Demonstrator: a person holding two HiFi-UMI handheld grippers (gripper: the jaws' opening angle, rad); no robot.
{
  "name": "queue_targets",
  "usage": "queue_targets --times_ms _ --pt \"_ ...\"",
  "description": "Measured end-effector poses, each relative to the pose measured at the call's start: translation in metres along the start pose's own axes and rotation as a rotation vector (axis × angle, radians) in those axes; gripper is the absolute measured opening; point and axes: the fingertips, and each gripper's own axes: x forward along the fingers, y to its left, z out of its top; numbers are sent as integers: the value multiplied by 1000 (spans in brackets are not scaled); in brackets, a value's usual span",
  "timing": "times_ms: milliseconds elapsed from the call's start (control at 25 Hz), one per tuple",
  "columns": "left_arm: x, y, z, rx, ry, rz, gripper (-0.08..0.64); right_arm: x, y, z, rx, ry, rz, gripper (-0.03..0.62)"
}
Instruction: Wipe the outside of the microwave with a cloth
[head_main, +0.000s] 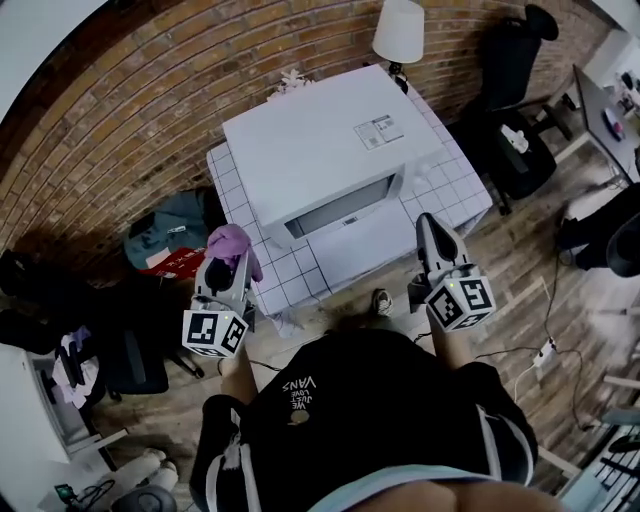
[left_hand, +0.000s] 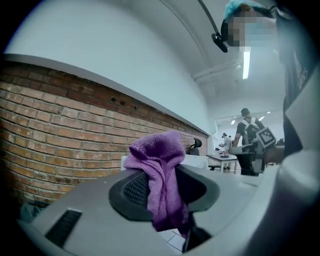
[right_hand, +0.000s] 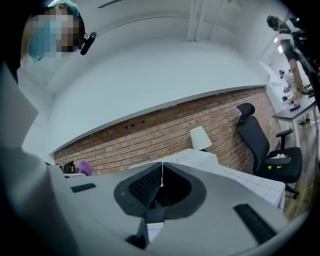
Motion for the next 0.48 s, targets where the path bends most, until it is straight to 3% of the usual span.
queue_targets --times_ms 320,480 --pt "37 -5 18 95 7 197 140 56 -53 26 -12 53 175 3" --pt "55 -4 23 207 77 266 140 71 -74 33 -11 75 247 3"
